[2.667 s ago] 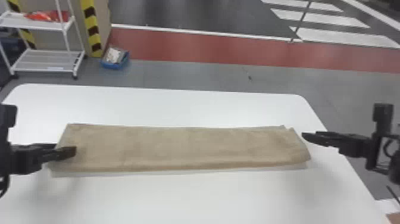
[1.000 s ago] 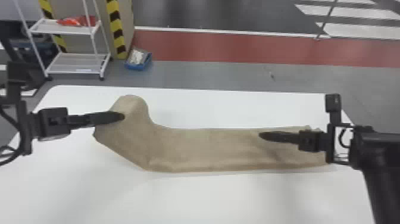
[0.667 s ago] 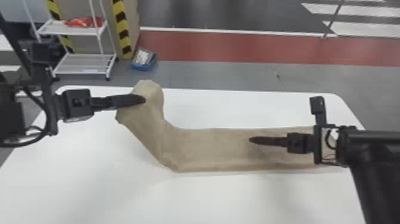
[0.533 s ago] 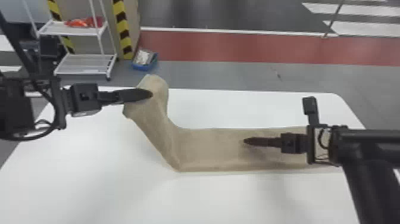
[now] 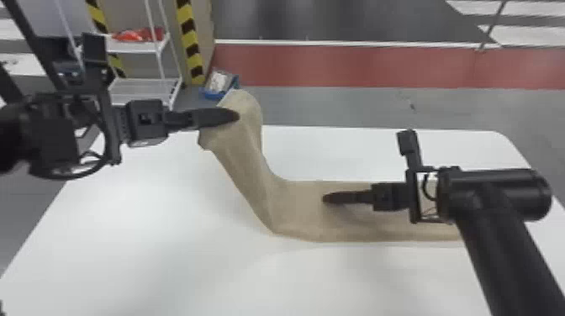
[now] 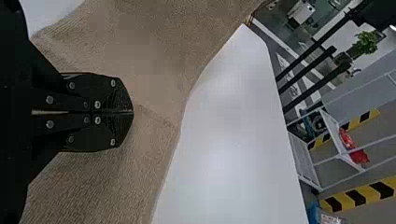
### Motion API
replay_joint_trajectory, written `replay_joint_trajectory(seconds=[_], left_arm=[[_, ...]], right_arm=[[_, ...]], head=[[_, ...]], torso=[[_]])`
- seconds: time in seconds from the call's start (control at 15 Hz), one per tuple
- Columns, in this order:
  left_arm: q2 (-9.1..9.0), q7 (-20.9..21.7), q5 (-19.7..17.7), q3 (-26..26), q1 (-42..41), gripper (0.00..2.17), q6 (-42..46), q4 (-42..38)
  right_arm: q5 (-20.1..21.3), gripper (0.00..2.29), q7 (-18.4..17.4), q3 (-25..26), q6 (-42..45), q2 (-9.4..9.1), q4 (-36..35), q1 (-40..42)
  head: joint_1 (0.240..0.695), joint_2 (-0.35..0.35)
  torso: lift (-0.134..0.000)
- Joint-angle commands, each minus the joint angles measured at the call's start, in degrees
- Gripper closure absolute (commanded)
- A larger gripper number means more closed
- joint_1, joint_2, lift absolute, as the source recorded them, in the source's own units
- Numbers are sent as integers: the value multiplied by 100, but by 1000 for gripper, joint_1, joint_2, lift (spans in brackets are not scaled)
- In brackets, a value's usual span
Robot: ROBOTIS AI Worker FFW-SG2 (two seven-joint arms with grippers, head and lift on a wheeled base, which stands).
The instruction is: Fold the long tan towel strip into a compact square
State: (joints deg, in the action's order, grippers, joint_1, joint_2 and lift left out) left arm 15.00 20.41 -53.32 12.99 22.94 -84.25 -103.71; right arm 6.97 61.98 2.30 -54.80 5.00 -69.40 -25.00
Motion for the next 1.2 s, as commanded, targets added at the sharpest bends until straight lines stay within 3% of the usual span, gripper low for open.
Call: replay_joint_trajectory(seconds=[0.0, 0.4, 1.13], left_arm=[[2, -11, -73, 28, 61, 1851, 9, 0], [46, -11, -179, 72, 132, 1851, 9, 0], [117, -2, -398, 221, 105, 1851, 27, 0]], right_arm=[[-12, 1764, -2, -71, 70, -157, 190, -110], [-135, 1764, -125, -159, 685, -500, 1025, -532], [-135, 1764, -450, -555, 1142, -505, 1719, -1051]], head=[[695, 6], [695, 63], [688, 102]], torso=[[-124], [-124], [-124]])
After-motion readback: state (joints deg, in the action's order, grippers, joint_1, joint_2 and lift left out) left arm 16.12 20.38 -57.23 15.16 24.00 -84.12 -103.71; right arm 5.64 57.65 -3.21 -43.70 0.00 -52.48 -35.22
